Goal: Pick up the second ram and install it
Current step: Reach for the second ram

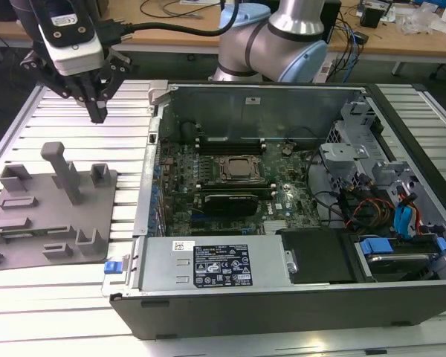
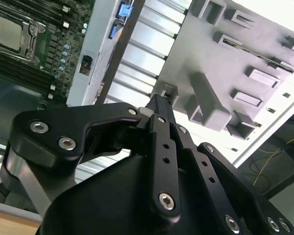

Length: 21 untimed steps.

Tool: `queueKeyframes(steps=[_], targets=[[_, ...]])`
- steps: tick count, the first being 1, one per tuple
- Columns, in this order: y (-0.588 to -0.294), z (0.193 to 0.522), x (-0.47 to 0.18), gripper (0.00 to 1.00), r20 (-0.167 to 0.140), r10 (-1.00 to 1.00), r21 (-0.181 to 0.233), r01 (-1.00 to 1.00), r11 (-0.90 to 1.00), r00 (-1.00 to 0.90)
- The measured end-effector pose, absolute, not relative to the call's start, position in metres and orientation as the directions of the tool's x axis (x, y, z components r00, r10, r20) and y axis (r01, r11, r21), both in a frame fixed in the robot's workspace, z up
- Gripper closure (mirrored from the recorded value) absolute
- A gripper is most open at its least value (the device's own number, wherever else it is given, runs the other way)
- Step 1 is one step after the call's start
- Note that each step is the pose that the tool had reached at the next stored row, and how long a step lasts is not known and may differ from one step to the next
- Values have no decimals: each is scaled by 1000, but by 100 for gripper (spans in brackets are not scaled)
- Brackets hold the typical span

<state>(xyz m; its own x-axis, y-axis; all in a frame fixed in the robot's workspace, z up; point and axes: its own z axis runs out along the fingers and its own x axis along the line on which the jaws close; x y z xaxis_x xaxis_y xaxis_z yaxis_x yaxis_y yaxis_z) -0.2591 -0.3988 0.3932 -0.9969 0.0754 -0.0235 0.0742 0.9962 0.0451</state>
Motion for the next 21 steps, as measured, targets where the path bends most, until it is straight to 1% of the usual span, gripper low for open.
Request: queueKeyframes(steps=[21], targets=[[-399,393,-326,89,-23,75,45,74,996,-997]])
